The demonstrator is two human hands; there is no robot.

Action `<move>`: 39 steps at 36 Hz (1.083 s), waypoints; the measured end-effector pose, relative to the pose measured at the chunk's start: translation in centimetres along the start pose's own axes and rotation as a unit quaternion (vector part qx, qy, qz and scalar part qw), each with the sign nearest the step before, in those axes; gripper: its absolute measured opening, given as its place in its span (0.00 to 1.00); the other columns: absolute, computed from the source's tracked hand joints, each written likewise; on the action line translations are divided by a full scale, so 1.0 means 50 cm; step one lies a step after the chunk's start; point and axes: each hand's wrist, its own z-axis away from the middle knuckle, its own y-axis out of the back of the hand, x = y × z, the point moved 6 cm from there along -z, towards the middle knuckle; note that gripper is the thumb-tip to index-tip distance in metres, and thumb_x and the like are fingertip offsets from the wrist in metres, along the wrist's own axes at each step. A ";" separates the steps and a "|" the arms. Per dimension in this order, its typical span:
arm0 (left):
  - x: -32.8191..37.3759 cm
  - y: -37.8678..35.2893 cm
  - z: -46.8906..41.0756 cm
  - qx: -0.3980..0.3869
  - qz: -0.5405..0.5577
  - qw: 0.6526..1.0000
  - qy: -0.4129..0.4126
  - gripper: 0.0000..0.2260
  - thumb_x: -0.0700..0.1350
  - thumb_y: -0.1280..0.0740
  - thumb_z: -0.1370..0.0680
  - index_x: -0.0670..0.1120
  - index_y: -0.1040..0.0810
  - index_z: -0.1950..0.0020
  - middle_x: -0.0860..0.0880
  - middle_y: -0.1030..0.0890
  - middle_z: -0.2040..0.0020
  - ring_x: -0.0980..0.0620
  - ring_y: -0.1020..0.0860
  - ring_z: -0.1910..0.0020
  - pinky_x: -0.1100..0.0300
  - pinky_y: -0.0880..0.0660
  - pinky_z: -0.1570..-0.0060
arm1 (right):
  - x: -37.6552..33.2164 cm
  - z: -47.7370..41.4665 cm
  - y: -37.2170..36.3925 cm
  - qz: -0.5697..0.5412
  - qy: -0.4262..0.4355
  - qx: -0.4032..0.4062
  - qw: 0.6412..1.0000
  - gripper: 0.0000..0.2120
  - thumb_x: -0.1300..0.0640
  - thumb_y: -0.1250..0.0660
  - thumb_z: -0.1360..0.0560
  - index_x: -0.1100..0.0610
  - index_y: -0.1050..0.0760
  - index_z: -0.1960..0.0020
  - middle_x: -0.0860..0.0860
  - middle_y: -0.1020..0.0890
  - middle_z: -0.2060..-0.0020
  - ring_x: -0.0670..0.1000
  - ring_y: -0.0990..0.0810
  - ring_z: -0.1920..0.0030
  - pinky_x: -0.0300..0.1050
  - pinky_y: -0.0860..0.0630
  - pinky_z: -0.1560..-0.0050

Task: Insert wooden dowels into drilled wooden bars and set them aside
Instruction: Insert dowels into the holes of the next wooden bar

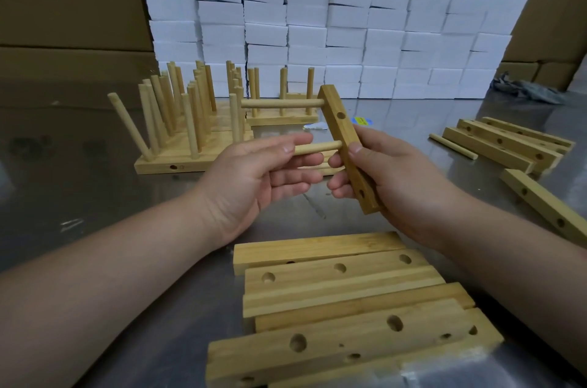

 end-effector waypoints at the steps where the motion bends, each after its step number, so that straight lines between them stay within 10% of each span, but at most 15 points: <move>1: -0.001 0.001 0.001 0.004 -0.023 1.000 0.003 0.10 0.42 0.37 0.29 0.45 0.22 0.49 0.45 0.16 0.59 0.51 0.18 0.63 0.62 0.21 0.61 | -0.001 0.000 0.001 0.007 0.001 0.001 1.000 0.12 0.62 0.47 0.19 0.54 0.27 0.44 0.51 0.23 0.62 0.45 0.21 0.69 0.37 0.22 0.64; 13: 0.027 0.003 0.011 0.060 -0.459 0.877 -0.128 0.10 0.45 0.38 0.22 0.59 0.22 0.47 0.53 0.22 0.67 0.62 0.27 0.65 0.74 0.34 0.67 | -0.014 0.008 0.004 0.097 0.024 -0.002 0.995 0.19 0.62 0.47 0.19 0.54 0.34 0.30 0.52 0.24 0.58 0.46 0.23 0.68 0.37 0.23 0.62; 24: 0.030 -0.007 0.015 0.048 -0.438 0.892 -0.103 0.12 0.46 0.39 0.22 0.62 0.25 0.58 0.61 0.24 0.72 0.69 0.28 0.68 0.77 0.35 0.71 | -0.010 0.021 0.006 0.180 0.033 -0.001 0.983 0.17 0.58 0.46 0.19 0.49 0.35 0.31 0.48 0.23 0.62 0.46 0.23 0.67 0.48 0.27 0.59; 29: 0.011 0.003 0.006 0.050 -0.334 0.941 -0.025 0.11 0.45 0.40 0.21 0.52 0.20 0.58 0.56 0.34 0.80 0.60 0.35 0.79 0.62 0.38 0.70 | -0.016 0.025 0.004 0.187 0.047 -0.008 0.981 0.17 0.59 0.46 0.19 0.47 0.34 0.32 0.47 0.24 0.62 0.43 0.25 0.70 0.33 0.30 0.69; 35: 0.019 0.003 -0.002 0.057 -0.287 0.956 -0.022 0.15 0.48 0.43 0.20 0.50 0.22 0.62 0.53 0.31 0.77 0.56 0.32 0.76 0.60 0.31 0.71 | -0.031 0.018 0.011 0.133 0.065 0.012 0.989 0.17 0.58 0.47 0.19 0.39 0.33 0.37 0.48 0.23 0.58 0.45 0.26 0.71 0.36 0.29 0.71; 39: 0.019 0.047 -0.014 0.094 -0.314 0.945 -0.022 0.15 0.48 0.48 0.18 0.55 0.22 0.50 0.59 0.19 0.58 0.61 0.23 0.56 0.64 0.29 0.52 | -0.020 -0.003 0.040 0.134 0.060 0.101 0.984 0.16 0.56 0.48 0.18 0.44 0.32 0.33 0.47 0.23 0.58 0.44 0.28 0.72 0.38 0.30 0.72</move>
